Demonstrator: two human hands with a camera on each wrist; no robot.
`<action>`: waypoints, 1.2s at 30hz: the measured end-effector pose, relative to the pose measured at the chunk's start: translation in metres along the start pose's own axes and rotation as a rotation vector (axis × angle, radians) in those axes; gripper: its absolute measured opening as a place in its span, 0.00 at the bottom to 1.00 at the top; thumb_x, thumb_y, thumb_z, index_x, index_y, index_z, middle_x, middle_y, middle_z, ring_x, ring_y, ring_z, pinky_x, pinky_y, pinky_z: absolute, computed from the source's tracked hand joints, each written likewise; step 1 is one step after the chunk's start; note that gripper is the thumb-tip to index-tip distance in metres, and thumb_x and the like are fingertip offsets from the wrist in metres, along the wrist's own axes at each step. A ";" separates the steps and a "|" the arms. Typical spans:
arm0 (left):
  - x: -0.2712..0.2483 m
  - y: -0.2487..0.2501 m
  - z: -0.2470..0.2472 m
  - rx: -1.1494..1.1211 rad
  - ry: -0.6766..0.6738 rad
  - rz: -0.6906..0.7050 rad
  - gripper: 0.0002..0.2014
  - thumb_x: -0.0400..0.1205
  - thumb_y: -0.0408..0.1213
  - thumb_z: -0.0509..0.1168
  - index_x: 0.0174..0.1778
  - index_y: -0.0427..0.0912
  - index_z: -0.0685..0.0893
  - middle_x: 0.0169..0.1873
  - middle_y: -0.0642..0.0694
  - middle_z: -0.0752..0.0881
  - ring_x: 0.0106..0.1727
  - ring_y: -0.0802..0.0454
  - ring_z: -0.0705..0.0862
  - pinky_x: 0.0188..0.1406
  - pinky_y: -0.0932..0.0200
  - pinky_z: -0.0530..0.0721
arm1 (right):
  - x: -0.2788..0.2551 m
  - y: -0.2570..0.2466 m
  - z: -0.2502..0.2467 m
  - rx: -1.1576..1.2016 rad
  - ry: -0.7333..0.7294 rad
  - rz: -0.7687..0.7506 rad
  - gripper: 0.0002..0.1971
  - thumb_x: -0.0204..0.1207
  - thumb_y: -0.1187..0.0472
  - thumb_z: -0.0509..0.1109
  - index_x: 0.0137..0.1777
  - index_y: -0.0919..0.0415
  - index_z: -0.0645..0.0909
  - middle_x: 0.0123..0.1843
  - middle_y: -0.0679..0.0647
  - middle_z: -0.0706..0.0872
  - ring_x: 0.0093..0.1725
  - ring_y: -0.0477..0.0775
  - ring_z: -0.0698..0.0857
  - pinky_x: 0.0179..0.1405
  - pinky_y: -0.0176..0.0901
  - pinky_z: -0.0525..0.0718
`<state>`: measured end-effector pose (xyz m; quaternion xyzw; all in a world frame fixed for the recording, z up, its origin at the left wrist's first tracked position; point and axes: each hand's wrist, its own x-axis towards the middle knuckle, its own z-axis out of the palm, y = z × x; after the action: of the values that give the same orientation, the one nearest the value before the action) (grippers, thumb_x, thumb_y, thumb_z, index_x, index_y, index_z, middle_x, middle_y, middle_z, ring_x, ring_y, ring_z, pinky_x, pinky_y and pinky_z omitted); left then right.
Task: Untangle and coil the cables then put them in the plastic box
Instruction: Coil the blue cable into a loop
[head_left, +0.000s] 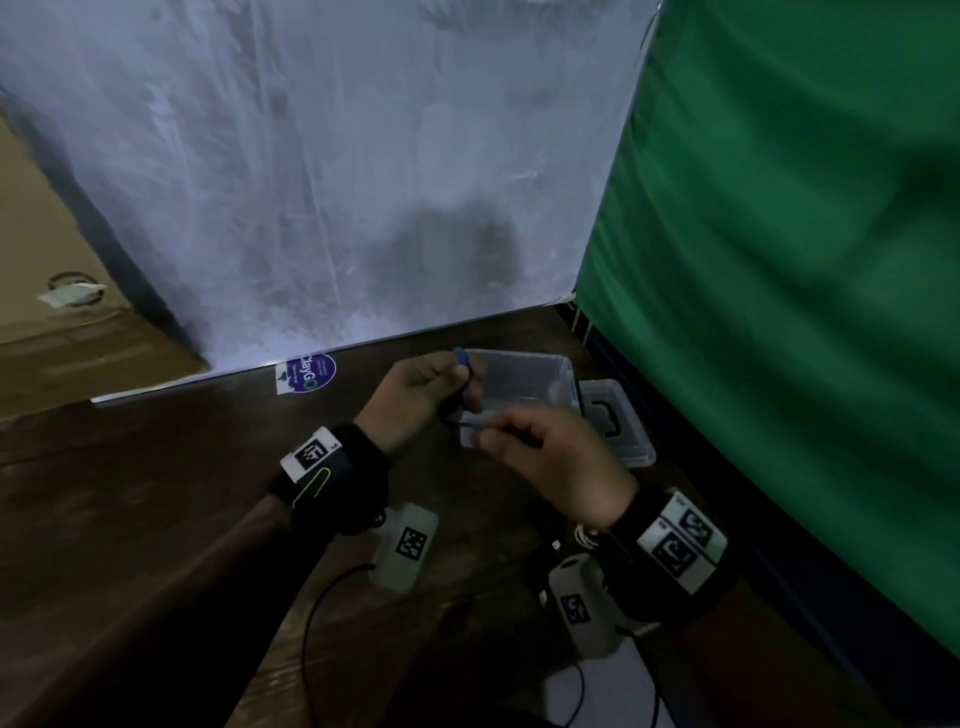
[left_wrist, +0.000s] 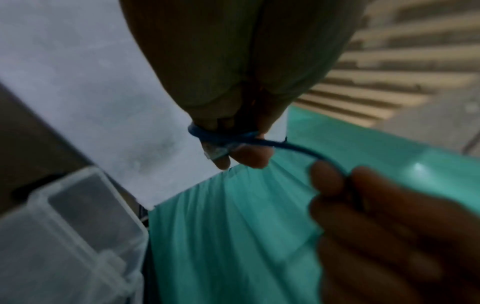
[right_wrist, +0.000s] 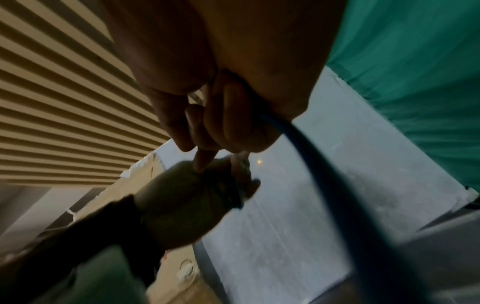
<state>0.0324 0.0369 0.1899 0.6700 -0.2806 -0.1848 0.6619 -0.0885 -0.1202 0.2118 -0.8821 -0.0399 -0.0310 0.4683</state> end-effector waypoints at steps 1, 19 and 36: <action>-0.001 0.000 0.000 0.080 -0.055 -0.004 0.14 0.89 0.33 0.54 0.56 0.27 0.82 0.39 0.40 0.84 0.38 0.52 0.83 0.40 0.60 0.80 | 0.002 -0.002 -0.007 0.016 0.035 -0.020 0.06 0.82 0.56 0.69 0.49 0.51 0.88 0.43 0.45 0.89 0.44 0.39 0.86 0.45 0.32 0.81; 0.007 0.007 -0.011 -1.090 0.034 -0.268 0.15 0.88 0.35 0.51 0.53 0.35 0.82 0.34 0.47 0.82 0.36 0.54 0.84 0.63 0.50 0.83 | 0.037 0.038 0.047 0.185 0.013 0.254 0.08 0.86 0.55 0.63 0.51 0.46 0.84 0.42 0.40 0.85 0.40 0.35 0.81 0.46 0.35 0.78; -0.009 -0.025 -0.002 -0.188 -0.189 -0.297 0.16 0.87 0.39 0.54 0.55 0.36 0.86 0.40 0.40 0.86 0.42 0.44 0.81 0.41 0.55 0.79 | 0.045 0.023 0.002 0.076 0.208 0.022 0.09 0.83 0.60 0.68 0.42 0.55 0.87 0.39 0.46 0.89 0.40 0.40 0.85 0.43 0.33 0.78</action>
<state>0.0302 0.0435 0.1639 0.6189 -0.2210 -0.3679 0.6579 -0.0418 -0.1300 0.1956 -0.8561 0.0173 -0.1159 0.5034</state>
